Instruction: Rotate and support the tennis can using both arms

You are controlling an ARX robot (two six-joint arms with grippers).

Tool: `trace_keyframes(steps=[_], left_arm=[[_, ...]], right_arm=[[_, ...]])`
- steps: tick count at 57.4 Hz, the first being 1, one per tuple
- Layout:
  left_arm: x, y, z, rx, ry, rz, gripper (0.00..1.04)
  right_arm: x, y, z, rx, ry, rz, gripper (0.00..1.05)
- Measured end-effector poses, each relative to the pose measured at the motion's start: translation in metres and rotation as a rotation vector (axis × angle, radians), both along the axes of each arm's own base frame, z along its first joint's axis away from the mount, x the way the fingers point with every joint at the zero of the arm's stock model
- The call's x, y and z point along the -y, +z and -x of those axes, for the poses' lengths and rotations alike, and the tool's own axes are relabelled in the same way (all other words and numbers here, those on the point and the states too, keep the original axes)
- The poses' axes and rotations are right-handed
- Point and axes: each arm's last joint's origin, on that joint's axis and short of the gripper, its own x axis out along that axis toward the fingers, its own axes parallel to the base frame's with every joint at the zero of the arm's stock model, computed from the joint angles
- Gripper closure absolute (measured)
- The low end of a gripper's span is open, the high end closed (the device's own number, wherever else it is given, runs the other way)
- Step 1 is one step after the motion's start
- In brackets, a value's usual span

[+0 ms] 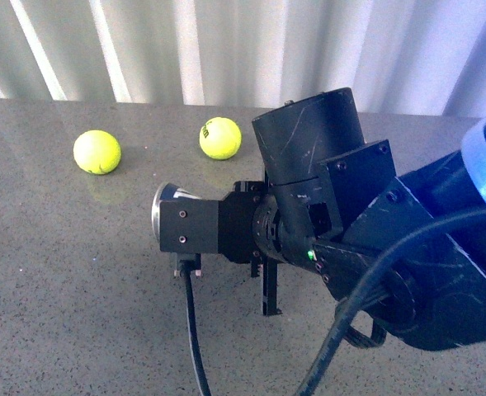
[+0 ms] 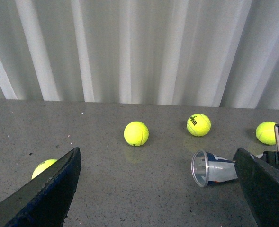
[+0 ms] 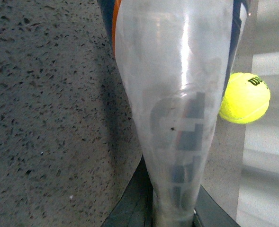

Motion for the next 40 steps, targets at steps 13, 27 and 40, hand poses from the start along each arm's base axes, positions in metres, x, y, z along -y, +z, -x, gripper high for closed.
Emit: trace_keyframes(steps=[13, 27, 40], left_arm=[[0.000, 0.000, 0.000, 0.000, 0.000, 0.000, 0.07], [0.000, 0.000, 0.000, 0.000, 0.000, 0.000, 0.07], [0.000, 0.000, 0.000, 0.000, 0.000, 0.000, 0.07]], right_arm=[[-0.007, -0.009, -0.005, -0.020, -0.019, -0.025, 0.99], [-0.015, -0.013, 0.001, -0.035, -0.019, -0.043, 0.99], [-0.013, -0.016, 0.006, -0.099, -0.048, -0.067, 0.64]])
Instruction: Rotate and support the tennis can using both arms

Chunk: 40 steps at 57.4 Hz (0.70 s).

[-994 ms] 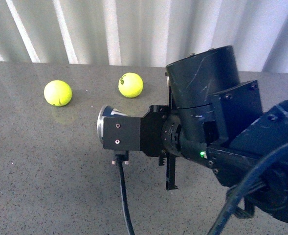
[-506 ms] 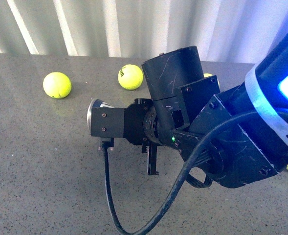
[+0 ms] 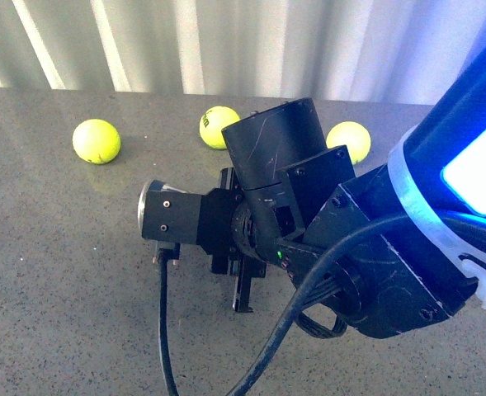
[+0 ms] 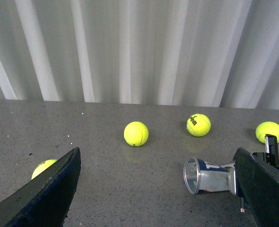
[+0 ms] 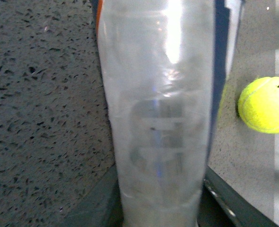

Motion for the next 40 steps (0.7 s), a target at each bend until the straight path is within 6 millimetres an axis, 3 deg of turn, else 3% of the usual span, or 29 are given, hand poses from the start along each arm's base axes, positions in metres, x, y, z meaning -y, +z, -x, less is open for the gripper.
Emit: trace_keyframes(steps=[20, 31, 40], left_arm=[[0.000, 0.000, 0.000, 0.000, 0.000, 0.000, 0.07], [0.000, 0.000, 0.000, 0.000, 0.000, 0.000, 0.07], [0.000, 0.000, 0.000, 0.000, 0.000, 0.000, 0.07]], right_arm=[[0.008, 0.026, 0.010, -0.040, -0.055, -0.023, 0.07], [0.019, 0.051, 0.016, -0.118, -0.161, -0.105, 0.07], [0.039, 0.075, 0.021, -0.166, -0.293, -0.220, 0.07]])
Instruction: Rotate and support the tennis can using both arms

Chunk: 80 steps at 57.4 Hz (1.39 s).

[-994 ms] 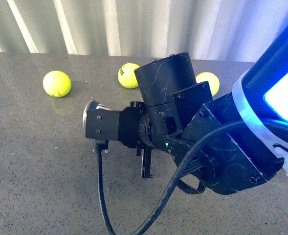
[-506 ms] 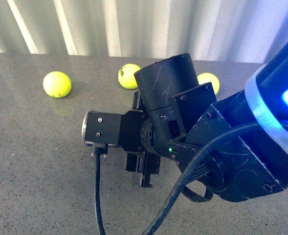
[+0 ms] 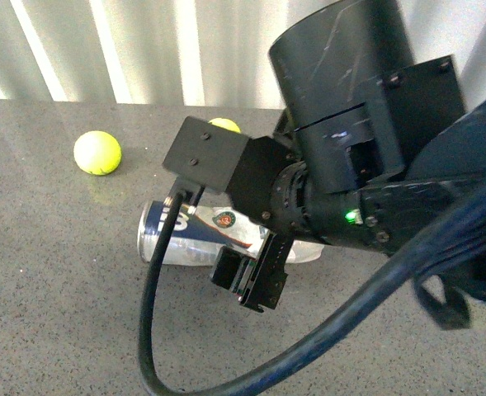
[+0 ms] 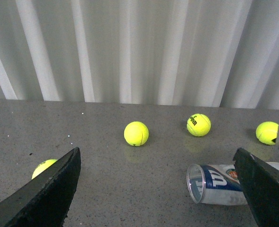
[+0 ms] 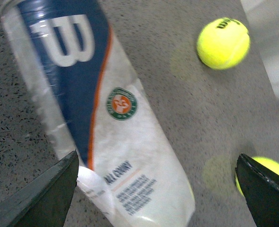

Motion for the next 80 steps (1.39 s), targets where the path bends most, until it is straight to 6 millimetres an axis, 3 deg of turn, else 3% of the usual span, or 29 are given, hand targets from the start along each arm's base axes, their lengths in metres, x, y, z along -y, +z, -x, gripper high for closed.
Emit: trace_keyframes(steps=[9, 16, 19, 22, 27, 32, 38, 47, 52, 60, 76, 80], left_arm=[[0.000, 0.000, 0.000, 0.000, 0.000, 0.000, 0.07], [0.000, 0.000, 0.000, 0.000, 0.000, 0.000, 0.07], [0.000, 0.000, 0.000, 0.000, 0.001, 0.000, 0.07], [0.000, 0.000, 0.000, 0.000, -0.001, 0.000, 0.07], [0.000, 0.000, 0.000, 0.000, -0.002, 0.000, 0.07], [0.000, 0.000, 0.000, 0.000, 0.002, 0.000, 0.07], [0.000, 0.000, 0.000, 0.000, 0.002, 0.000, 0.07], [0.000, 0.000, 0.000, 0.000, 0.000, 0.000, 0.07], [0.000, 0.000, 0.000, 0.001, 0.000, 0.000, 0.07], [0.000, 0.000, 0.000, 0.002, 0.003, 0.000, 0.07], [0.000, 0.000, 0.000, 0.002, 0.002, 0.000, 0.07], [0.000, 0.000, 0.000, 0.002, 0.001, 0.000, 0.07]], right_arm=[[0.050, 0.030, -0.002, -0.005, -0.344, -0.181, 0.07], [0.133, 0.065, -0.005, 0.115, -0.900, -0.370, 0.07], [0.151, 0.086, 0.004, 0.217, -0.997, -0.451, 0.07], [0.153, 0.114, 0.020, 0.334, -0.997, -0.541, 0.07], [0.131, 0.170, 0.067, 0.572, -0.855, -0.687, 0.07], [0.114, 0.188, 0.107, 0.695, -0.765, -0.726, 0.07], [0.102, 0.185, 0.142, 0.770, -0.743, -0.721, 0.07], [0.098, 0.153, 0.175, 0.795, -0.795, -0.614, 0.07], [0.109, 0.133, 0.189, 0.607, -0.622, -0.641, 0.27], [0.137, 0.097, 0.205, 0.454, -0.687, -0.714, 0.51], [0.164, 0.086, 0.210, 0.447, -0.698, -0.827, 0.99], [0.168, 0.083, 0.209, 0.444, -0.700, -0.826, 1.01]])
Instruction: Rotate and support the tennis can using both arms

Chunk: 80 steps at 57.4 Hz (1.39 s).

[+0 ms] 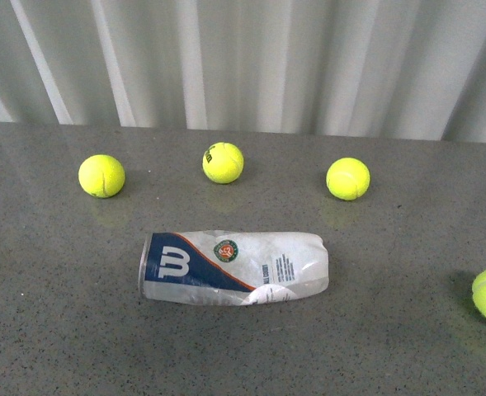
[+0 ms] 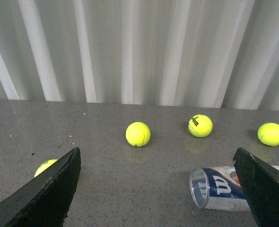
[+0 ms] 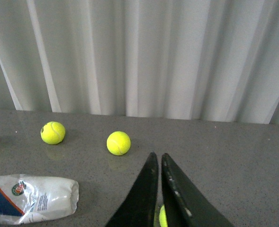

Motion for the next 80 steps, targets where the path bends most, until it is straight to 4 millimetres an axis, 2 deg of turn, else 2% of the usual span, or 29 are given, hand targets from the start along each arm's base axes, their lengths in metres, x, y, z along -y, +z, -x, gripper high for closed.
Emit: trace_keyframes(steps=[22, 26, 30, 49, 51, 57, 63, 69, 73, 78, 80], left_arm=[[0.000, 0.000, 0.000, 0.000, -0.001, 0.000, 0.07], [0.000, 0.000, 0.000, 0.000, -0.001, 0.000, 0.07], [0.000, 0.000, 0.000, 0.000, -0.001, 0.000, 0.07], [0.000, 0.000, 0.000, 0.000, -0.001, 0.000, 0.07], [0.000, 0.000, 0.000, 0.000, -0.001, 0.000, 0.07], [0.000, 0.000, 0.000, 0.000, -0.001, 0.000, 0.07], [0.002, -0.001, -0.002, -0.031, 0.075, -0.036, 0.07], [0.008, 0.016, -0.016, 0.000, 0.102, -0.100, 0.07], [0.013, 0.037, -0.035, 0.061, 0.042, -0.114, 0.07], [0.018, 0.058, -0.075, 0.092, -0.014, -0.127, 0.07], [0.021, 0.060, -0.091, 0.076, -0.042, -0.128, 0.07]], right_arm=[[0.020, -0.011, 0.000, 0.004, 0.013, -0.008, 1.01], [0.024, -0.015, 0.000, 0.011, -0.029, -0.010, 1.01], [0.025, -0.022, 0.000, 0.003, -0.022, -0.009, 1.01], [0.025, -0.022, 0.000, 0.006, -0.023, -0.009, 1.01], [0.025, -0.022, 0.000, 0.006, -0.023, -0.009, 0.97], [0.025, -0.022, 0.000, 0.006, -0.023, -0.009, 0.69], [0.025, -0.022, 0.000, 0.006, -0.023, -0.009, 0.51], [0.025, -0.022, 0.000, 0.006, -0.023, -0.009, 0.33], [0.025, -0.022, 0.000, 0.006, -0.023, -0.009, 0.21], [0.025, -0.022, 0.000, 0.006, -0.024, -0.010, 0.06], [0.025, -0.022, 0.000, 0.006, -0.023, -0.010, 0.05]])
